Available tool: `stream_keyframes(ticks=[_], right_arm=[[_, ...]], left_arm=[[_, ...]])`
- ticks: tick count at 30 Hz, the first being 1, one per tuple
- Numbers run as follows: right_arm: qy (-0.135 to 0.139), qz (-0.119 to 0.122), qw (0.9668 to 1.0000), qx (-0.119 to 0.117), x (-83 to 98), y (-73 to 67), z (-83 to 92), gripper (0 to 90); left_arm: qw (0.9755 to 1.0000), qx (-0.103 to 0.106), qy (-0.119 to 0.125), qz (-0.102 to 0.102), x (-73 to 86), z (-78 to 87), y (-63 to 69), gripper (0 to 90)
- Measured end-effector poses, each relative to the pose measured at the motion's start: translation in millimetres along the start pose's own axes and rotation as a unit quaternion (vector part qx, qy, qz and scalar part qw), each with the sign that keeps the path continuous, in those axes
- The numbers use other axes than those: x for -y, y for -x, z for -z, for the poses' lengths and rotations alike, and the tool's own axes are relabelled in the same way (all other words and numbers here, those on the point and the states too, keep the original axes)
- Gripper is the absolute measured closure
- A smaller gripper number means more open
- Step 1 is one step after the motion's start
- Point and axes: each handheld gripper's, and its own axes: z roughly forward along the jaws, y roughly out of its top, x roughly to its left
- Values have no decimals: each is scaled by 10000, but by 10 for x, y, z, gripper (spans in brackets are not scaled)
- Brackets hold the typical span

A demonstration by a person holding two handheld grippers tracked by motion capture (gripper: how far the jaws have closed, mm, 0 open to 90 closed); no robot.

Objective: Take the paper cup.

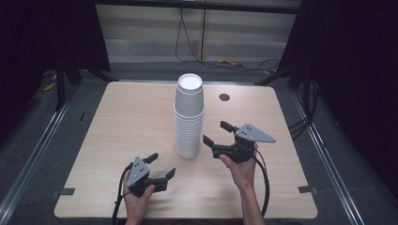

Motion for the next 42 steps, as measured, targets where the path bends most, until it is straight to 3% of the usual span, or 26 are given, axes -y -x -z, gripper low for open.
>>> stream_keyframes(ticks=[4, 9, 19, 36, 42], right_arm=[[5, 34, 10000, -64, -74, 8, -15, 165], [3, 16, 9994, -337, -176, 10, -28, 171], [-185, 179, 9981, -558, -386, 4, -105, 167], [-162, 319, 9958, -848, -750, 14, -214, 139], [-244, 510, 9939, -946, -940, 2, -265, 135]], left_arm=[[10000, 5, -7, -15, 0, 2, 0, 163], [10000, -1, 1, -7, 0, 0, 9, 163], [10000, 0, 40, -16, 1, -1, 17, 163], [10000, 13, 22, -53, 1, -2, 17, 163], [10000, 20, 9, -44, 0, -1, 16, 163]])
